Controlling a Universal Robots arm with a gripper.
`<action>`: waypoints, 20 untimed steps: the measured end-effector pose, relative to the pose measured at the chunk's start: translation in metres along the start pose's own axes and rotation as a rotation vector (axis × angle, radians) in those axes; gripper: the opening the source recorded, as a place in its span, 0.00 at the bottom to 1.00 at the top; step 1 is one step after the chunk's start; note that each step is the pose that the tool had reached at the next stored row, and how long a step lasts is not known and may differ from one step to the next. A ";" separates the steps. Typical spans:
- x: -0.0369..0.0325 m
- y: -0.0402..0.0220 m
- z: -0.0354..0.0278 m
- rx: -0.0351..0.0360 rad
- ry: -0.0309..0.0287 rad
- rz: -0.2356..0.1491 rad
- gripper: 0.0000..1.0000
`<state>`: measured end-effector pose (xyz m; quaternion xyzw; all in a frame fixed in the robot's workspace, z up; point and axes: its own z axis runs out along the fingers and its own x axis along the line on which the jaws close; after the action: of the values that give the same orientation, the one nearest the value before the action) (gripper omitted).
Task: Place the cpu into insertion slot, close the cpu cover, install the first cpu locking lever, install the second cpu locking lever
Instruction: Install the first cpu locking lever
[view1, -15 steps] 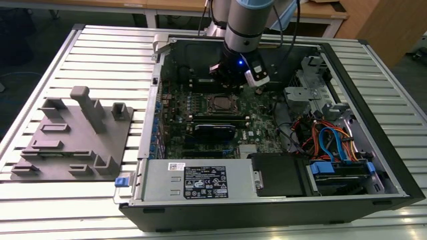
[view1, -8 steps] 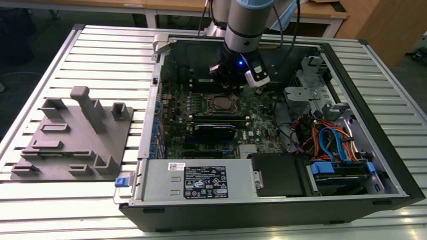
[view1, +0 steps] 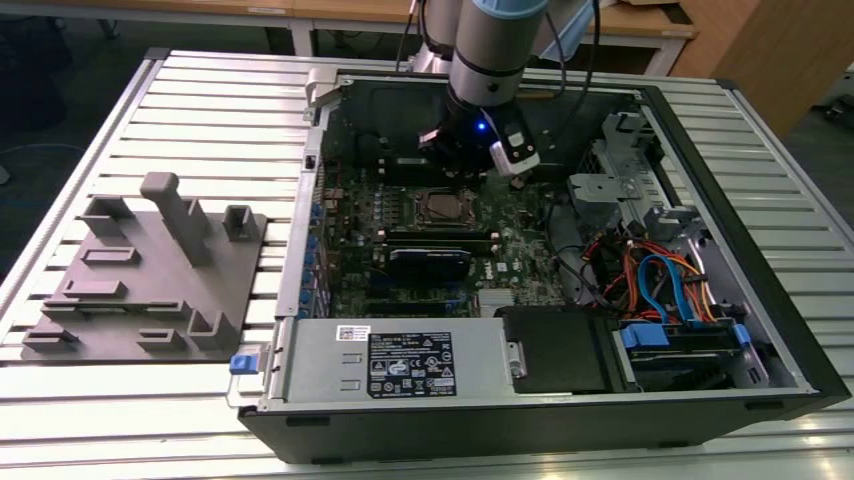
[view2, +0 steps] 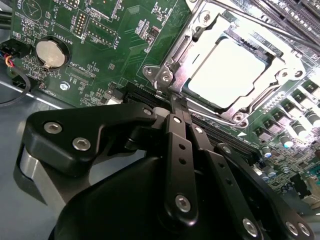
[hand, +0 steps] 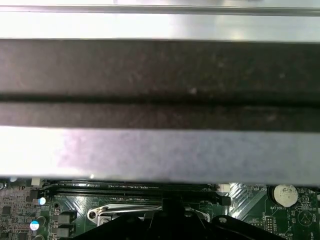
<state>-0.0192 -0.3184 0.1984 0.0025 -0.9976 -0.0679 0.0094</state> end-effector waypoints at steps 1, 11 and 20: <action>0.0000 0.0000 0.0003 0.0009 0.0000 0.000 0.11; 0.0000 -0.0005 0.0027 0.0060 0.0002 0.000 0.11; 0.0005 0.0007 -0.0054 -0.0053 0.0001 0.000 0.11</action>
<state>-0.0196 -0.3185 0.2038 0.0025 -0.9975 -0.0705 0.0095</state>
